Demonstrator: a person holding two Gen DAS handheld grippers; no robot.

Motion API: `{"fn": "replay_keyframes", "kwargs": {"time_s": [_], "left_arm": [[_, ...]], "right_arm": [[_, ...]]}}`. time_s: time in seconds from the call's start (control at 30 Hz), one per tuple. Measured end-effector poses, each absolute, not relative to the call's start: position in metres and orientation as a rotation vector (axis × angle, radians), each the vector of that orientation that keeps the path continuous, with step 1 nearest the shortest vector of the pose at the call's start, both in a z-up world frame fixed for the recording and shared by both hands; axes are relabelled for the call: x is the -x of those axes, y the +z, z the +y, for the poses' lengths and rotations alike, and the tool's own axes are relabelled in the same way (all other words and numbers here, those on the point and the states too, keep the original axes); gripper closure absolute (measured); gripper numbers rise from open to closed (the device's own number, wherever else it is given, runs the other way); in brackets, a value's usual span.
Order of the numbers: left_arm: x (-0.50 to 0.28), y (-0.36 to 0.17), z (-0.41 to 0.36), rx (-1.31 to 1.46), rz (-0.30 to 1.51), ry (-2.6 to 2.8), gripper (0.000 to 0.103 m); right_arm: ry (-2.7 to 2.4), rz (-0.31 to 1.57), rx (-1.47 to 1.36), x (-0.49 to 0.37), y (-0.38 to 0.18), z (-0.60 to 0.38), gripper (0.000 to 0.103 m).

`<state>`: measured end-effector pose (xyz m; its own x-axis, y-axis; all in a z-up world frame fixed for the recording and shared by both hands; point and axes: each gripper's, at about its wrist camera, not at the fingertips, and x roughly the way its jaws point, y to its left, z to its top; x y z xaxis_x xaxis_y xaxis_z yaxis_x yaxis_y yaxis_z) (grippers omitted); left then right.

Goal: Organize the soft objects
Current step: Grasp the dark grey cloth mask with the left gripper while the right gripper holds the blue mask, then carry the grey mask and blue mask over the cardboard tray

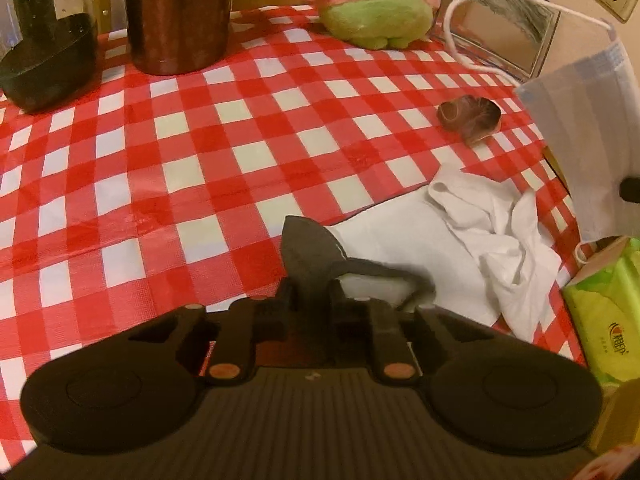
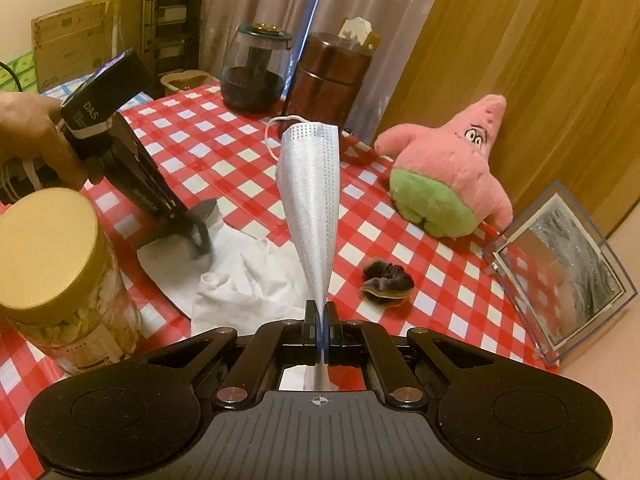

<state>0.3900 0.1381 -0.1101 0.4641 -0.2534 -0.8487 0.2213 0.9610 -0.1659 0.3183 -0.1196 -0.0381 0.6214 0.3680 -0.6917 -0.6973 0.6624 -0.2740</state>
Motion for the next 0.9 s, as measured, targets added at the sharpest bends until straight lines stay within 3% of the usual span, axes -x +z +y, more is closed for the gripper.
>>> {"fn": "replay_keyframes", "kwargs": {"time_s": [0.23,0.9], "left_arm": [[-0.377,-0.083,0.137,0.018,0.984,-0.260,0.094],[-0.325,0.089,0.091,-0.191,0.715,-0.241,0.094]], "right_arm": [[0.637,0.629,0.555,-0.316,-0.029,-0.122,0.102],[0.587,0.529,0.489,-0.273,0.044,-0.135,0.102]]}}
